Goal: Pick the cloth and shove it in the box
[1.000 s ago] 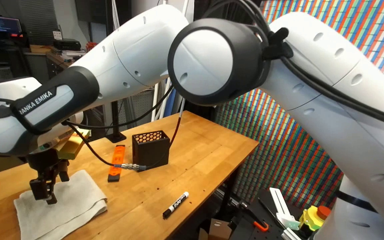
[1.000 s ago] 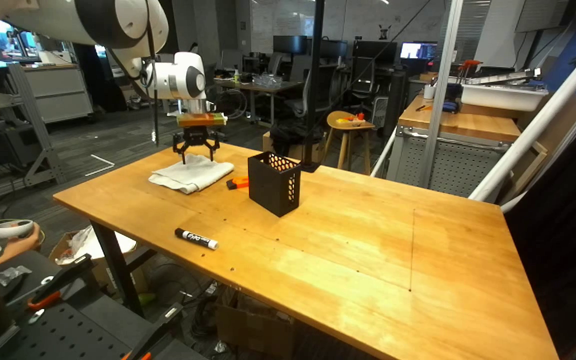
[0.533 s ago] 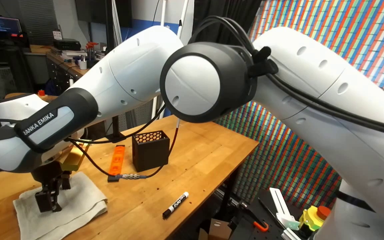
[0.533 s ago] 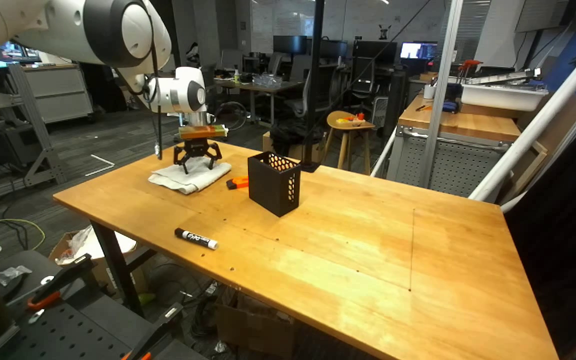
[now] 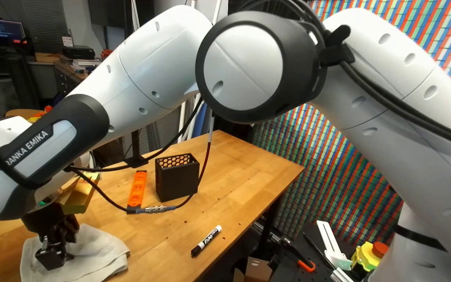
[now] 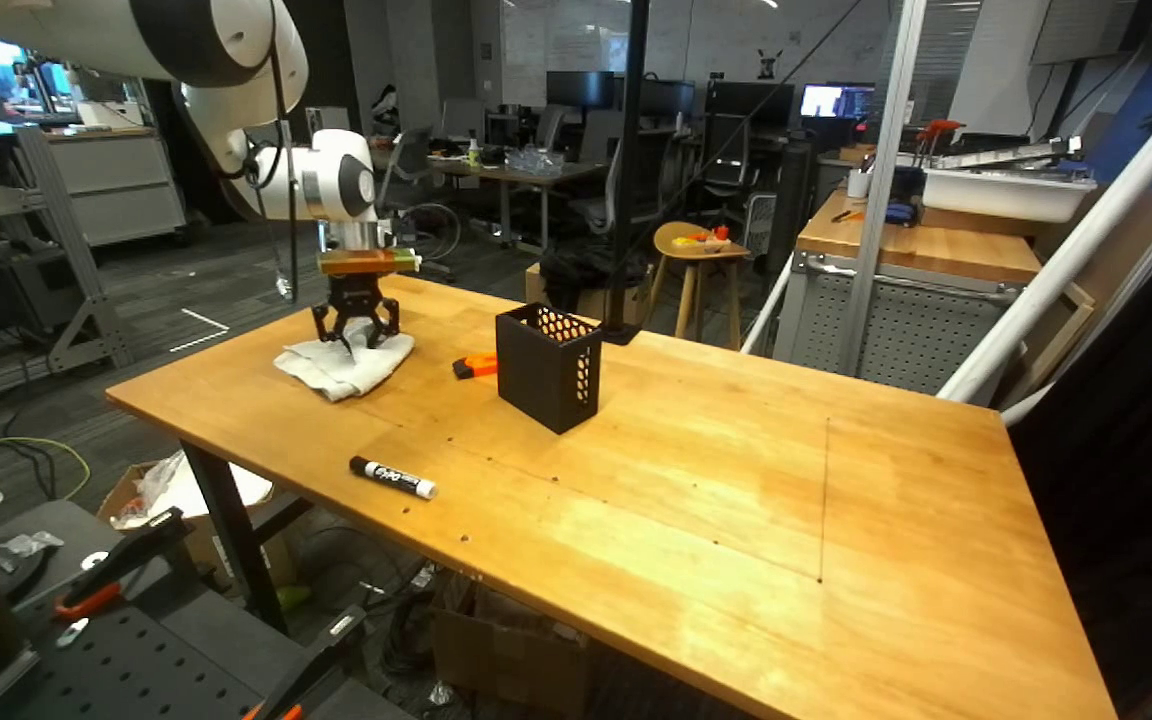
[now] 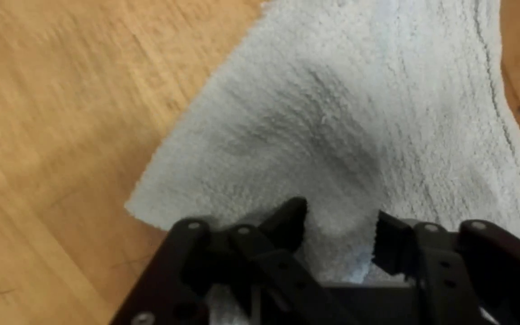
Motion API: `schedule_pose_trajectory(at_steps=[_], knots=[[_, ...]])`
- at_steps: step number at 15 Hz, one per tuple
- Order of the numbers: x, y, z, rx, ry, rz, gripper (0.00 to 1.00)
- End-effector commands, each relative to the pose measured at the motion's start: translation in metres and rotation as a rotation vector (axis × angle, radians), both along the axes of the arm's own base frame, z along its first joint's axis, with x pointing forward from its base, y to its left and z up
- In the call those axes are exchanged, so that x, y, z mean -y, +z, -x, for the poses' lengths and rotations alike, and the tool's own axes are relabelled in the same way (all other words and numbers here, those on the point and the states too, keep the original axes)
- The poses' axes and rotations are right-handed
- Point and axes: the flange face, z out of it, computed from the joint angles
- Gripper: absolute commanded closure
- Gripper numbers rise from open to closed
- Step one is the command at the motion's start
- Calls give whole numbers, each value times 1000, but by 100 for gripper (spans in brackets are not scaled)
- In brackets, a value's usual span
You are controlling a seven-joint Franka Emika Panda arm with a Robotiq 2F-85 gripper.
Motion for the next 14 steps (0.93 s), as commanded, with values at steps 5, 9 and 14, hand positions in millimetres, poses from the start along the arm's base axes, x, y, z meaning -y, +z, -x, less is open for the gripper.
schedule_pose_trajectory(at_steps=[5, 9, 14], knots=[[-30, 61, 59, -31, -192, -36, 96], [-28, 104, 67, 17, -357, -60, 96], [21, 164, 59, 123, -521, -56, 96]])
